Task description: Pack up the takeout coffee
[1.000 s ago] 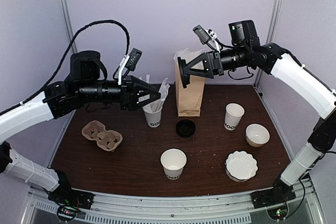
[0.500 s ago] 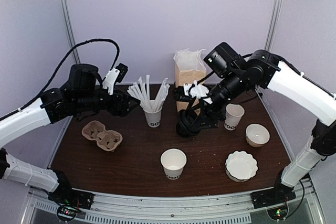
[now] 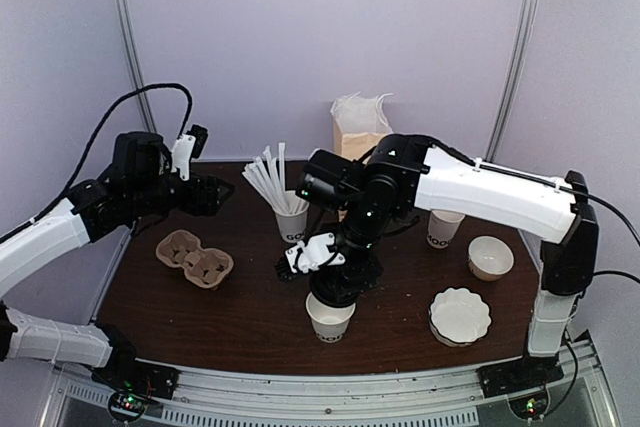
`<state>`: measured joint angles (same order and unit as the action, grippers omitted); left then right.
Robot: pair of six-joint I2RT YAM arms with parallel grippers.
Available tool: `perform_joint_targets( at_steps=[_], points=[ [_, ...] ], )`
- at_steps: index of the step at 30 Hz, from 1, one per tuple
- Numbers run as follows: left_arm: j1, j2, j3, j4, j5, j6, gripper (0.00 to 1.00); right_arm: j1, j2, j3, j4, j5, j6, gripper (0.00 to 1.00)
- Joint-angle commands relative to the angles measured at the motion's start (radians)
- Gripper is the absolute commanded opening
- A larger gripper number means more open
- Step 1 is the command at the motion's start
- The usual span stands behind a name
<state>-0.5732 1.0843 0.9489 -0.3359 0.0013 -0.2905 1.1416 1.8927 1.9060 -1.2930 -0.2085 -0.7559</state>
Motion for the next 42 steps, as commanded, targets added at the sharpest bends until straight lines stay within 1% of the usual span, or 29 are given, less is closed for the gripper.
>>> perform_joint_targets(
  at_steps=[1,6,10,14,27,42],
  points=[
    [0.003,-0.087,-0.033,0.101,-0.038,-0.020,0.76,0.023,0.037,0.077,-0.076,0.066,-0.002,0.71],
    [0.003,-0.113,-0.037,0.108,-0.031,-0.026,0.77,0.047,0.088,0.124,-0.116,0.102,0.002,0.71],
    [0.003,-0.126,-0.043,0.111,-0.030,-0.028,0.77,0.053,0.111,0.129,-0.127,0.118,0.001,0.72],
    [0.003,-0.128,-0.045,0.114,-0.029,-0.029,0.77,0.053,0.127,0.134,-0.127,0.109,0.002,0.72],
    [0.003,-0.119,-0.047,0.115,-0.021,-0.030,0.77,0.056,0.219,0.224,-0.178,0.085,0.010,0.74],
    [0.003,-0.118,-0.048,0.119,-0.010,-0.034,0.77,0.064,0.237,0.226,-0.196,0.072,0.011,0.77]
  ],
)
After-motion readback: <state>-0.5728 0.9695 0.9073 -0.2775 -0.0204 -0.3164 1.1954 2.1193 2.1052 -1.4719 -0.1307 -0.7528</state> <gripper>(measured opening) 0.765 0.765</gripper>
